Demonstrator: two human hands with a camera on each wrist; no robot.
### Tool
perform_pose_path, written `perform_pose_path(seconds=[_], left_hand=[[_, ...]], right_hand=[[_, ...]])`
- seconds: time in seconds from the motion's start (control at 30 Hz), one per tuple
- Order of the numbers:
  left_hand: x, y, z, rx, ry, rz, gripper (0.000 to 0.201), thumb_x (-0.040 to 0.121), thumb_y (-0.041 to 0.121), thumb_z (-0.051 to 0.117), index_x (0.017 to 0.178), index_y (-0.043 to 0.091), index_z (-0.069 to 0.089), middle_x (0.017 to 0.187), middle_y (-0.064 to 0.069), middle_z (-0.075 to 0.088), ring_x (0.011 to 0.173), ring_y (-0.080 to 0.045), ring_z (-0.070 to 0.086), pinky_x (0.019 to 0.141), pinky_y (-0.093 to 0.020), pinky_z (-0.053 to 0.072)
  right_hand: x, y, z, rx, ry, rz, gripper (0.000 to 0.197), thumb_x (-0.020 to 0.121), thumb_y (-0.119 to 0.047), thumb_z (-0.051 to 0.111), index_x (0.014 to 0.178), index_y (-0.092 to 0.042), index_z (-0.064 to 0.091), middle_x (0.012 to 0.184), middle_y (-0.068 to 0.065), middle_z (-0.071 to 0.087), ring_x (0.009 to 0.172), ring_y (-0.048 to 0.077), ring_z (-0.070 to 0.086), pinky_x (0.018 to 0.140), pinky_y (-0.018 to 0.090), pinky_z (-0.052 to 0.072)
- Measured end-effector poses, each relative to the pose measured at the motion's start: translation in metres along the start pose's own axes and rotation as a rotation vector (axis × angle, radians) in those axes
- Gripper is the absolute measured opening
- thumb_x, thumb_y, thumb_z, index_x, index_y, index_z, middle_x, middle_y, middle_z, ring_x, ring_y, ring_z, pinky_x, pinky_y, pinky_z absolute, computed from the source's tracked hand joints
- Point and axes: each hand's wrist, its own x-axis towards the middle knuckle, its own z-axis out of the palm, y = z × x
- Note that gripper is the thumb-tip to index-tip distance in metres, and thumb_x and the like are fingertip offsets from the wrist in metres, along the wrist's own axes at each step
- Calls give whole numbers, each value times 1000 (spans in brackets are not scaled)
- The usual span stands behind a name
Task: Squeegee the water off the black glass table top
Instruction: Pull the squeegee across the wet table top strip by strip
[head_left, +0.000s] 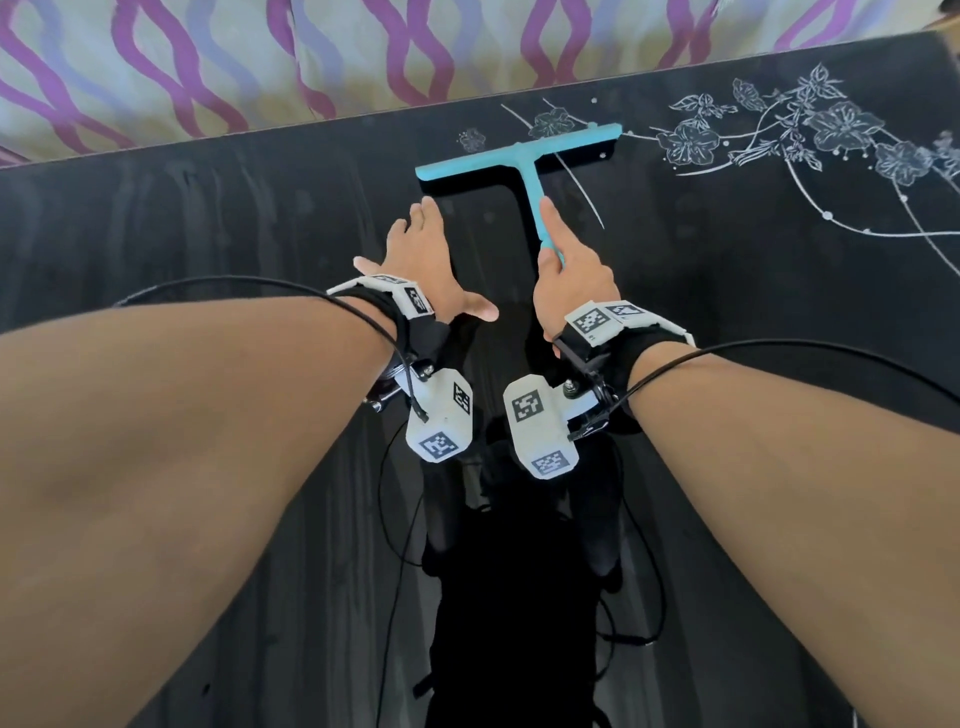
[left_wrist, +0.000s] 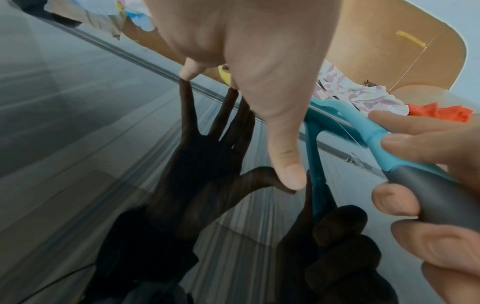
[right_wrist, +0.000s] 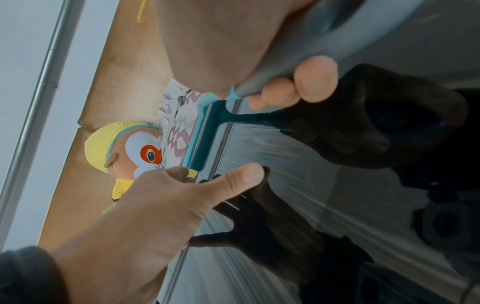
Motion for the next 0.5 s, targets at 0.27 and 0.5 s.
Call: perform_pose_path(seconds=[0.27,0.5], left_hand=[[-42,1,10,-101,78,29,105,76,50,72,152,17,7,159,2,16,144,-26,21,104,-68,26],[-93,1,20,-124,73,-2,68,87,17,62,143,14,23,144,-5,36,131,-31,35,100,-63,33]], right_hand=[[-44,21,-9,-101,-32,-30,54,104,-28,30,150,-52,15,64,-1,49,57,15,48,67,34,46],[-90,39,-16,-140,-110,-23,54,105,-29,29,151,-51,10,63,-1,48,56,14,46,65,34,44]])
